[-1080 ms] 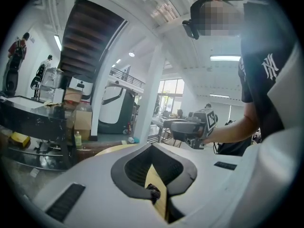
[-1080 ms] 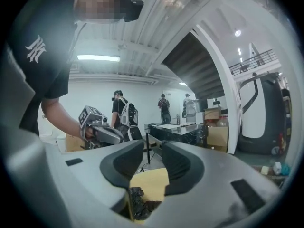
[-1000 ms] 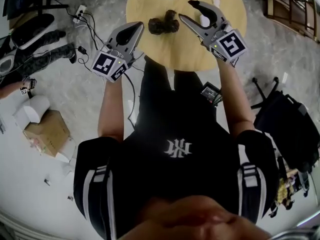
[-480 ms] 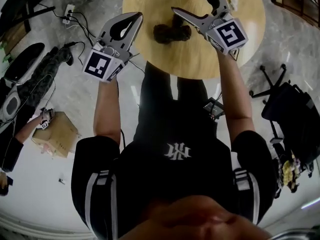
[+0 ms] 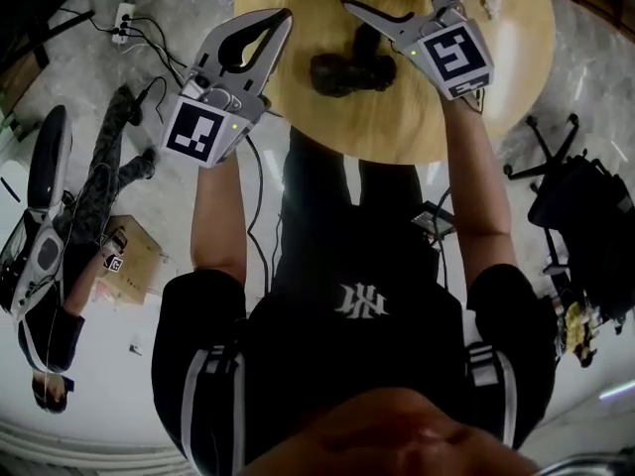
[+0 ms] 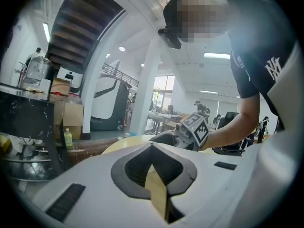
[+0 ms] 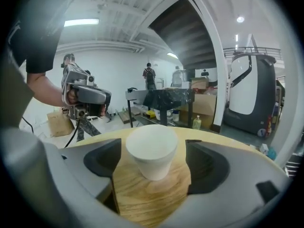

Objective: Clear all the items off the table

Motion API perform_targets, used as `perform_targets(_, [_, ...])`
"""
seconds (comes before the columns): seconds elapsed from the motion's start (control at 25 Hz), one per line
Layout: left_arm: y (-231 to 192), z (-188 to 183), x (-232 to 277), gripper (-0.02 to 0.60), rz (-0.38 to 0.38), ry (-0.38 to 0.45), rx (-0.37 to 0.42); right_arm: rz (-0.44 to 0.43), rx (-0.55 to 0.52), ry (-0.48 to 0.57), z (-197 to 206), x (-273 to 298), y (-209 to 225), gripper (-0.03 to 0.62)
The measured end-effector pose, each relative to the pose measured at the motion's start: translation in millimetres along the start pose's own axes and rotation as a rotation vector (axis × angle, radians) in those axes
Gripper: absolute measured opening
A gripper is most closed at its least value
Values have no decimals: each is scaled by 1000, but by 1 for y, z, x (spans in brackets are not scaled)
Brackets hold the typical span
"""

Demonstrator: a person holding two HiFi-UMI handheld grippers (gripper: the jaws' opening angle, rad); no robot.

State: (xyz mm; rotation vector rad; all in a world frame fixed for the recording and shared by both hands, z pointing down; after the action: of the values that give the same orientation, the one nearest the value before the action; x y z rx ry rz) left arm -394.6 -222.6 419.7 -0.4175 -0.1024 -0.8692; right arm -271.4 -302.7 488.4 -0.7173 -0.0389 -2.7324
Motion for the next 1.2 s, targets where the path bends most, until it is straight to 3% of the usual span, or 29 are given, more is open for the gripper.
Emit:
perform_targets(0.08, [12, 3, 1, 12, -4, 2, 4, -12, -9, 1, 2, -7, -1, 428])
perform_targets(0.16, [16, 6, 0, 12, -6, -3, 2, -27, -19, 5, 2, -7, 1, 363])
perform_targets(0.44, [-39, -3, -20, 13, -10, -6, -8, -36, -14, -15, -18, 34, 11, 339])
perform_targets(0.64, [-36, -39, -38, 12, -49, 64, -24, -26, -14, 15, -71, 9, 15, 337])
perform_targets(0.76, [-38, -69, -50, 12, -68, 97, 14, -18, -50, 61, -117, 1, 21, 337])
perform_targets(0.96, [-61, -108, -72, 13, -95, 123, 54, -31, -93, 125, -188, 19, 23, 337])
perform_targets(1.2, [-91, -133, -95, 13, -110, 138, 85, -86, -89, 184, -239, 57, 13, 337])
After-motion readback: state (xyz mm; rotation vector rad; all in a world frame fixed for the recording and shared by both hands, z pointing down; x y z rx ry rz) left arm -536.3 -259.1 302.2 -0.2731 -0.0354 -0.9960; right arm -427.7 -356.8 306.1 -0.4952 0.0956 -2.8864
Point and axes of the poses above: the fingertips, and each gripper's own axes: x forward along the fingers, y to its right, z out of its underside, the point moved 4 cm from there along -x, backward along the fingers, and after that the axes turned 7 degrees about -x, right-handed, at the moved point
